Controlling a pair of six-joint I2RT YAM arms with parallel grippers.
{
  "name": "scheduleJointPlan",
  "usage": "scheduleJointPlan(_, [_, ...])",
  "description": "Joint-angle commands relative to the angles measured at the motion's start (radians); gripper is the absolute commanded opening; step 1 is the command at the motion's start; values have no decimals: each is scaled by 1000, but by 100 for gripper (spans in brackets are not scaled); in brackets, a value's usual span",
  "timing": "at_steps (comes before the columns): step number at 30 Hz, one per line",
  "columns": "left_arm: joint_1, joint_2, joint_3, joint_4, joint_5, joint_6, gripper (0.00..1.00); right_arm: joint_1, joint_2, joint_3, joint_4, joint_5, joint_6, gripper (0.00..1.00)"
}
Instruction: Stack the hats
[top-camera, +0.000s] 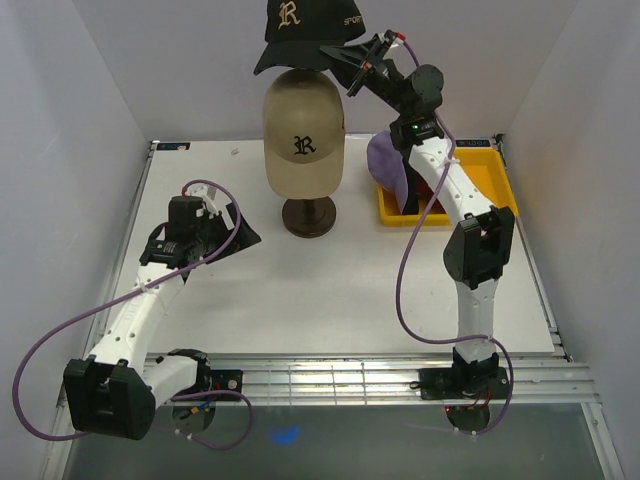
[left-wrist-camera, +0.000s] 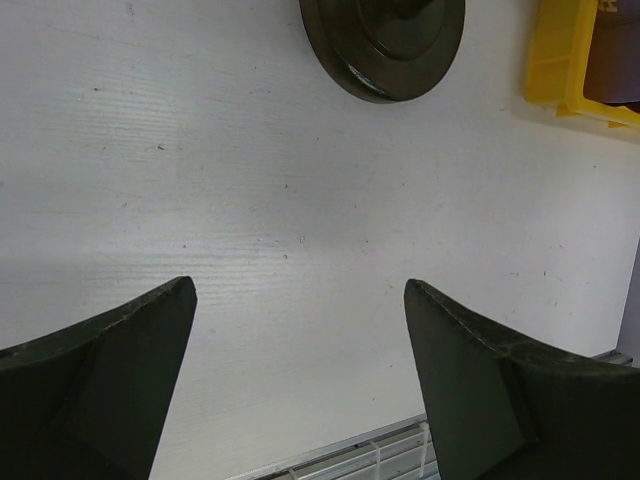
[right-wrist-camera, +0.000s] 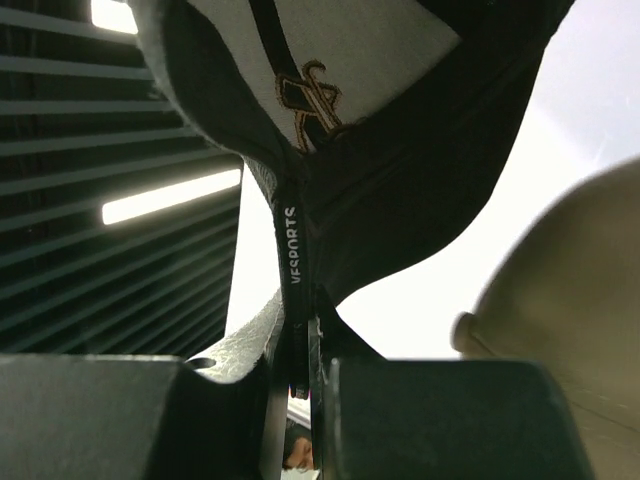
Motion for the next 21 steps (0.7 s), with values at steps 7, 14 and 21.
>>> scheduleJointPlan(7, [1,-21,18,3,-7,2,95,28,-93,-144,287,-40,109,8])
scheduleJointPlan(14, [1,-22,11,6,-12,2,96,31,-116,-213,393,-65,160,8])
scheduleJointPlan(21, [1,-22,19,-1,-18,6,96,30,-134,-239,436,-97,177,8])
